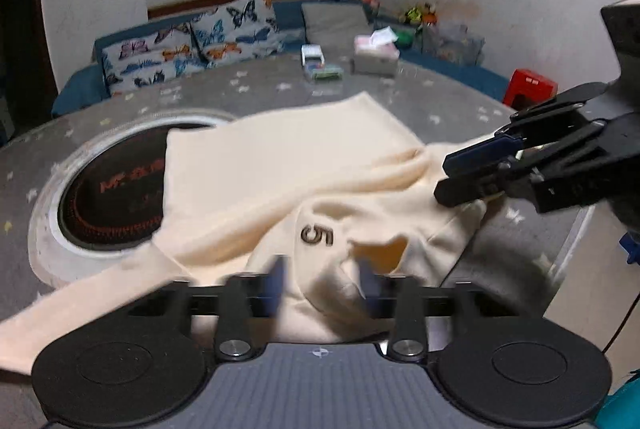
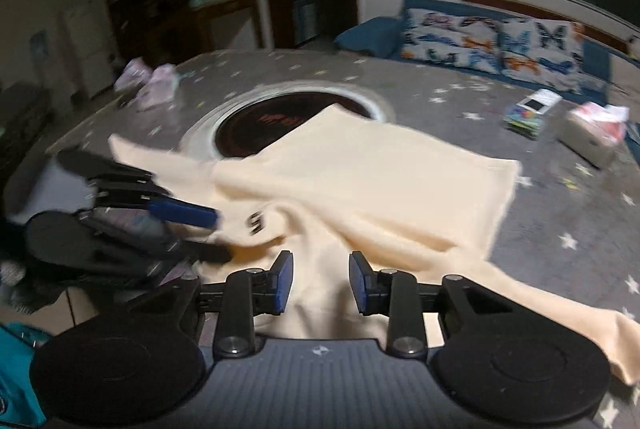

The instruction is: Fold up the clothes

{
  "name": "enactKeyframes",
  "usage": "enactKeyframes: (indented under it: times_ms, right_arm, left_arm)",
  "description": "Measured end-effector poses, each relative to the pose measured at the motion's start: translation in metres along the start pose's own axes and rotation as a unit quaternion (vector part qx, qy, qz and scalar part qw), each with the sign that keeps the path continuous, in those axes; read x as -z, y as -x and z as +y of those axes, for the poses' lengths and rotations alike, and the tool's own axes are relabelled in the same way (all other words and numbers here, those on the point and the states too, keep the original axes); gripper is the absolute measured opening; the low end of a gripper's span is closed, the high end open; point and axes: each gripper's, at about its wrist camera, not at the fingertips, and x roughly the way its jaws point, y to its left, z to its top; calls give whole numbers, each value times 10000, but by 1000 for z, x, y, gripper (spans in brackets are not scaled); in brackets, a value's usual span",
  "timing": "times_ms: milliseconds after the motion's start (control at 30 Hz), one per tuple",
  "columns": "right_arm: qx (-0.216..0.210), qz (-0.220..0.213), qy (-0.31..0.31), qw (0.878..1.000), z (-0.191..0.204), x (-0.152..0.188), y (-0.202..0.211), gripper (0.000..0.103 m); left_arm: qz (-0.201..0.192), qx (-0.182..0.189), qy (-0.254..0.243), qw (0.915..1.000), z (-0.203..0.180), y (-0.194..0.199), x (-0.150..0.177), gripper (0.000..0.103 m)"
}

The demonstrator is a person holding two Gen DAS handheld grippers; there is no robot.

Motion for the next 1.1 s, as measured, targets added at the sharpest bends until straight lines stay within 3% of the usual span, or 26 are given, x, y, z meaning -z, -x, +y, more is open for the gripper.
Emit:
enactKeyframes:
  times_ms: [100,333,400,500,700,1000,1100]
  right_arm:
    - [-139,140,186,9996,13,1,-11,32]
    - [-68,337,299,9990,23,4,-32,29]
    - [-45,383,320,9987,25,5,-37,9]
    - [-117,294,374,9988,25,6,-23,5]
    - [-372,127,552,9977,30,8,20,5]
    - [-772,802,772,9908,44,36,22,5]
    - [-790,742,754,9913,42,34,26,10]
  left_arm:
    - [-39,25,69,10000,5,4,5,9]
    - [-280,132,103,9995,7,17,6,8]
    - [-339,183,139,9992,9,21,6,8]
    - [-444,329,189,9983,13,28,6,8]
    - [-532,594,12,9968,17,47,14,12]
    - [-615,544,-4,9966,23,48,6,15]
    - [-615,596,137,9962,26,35,-2,15]
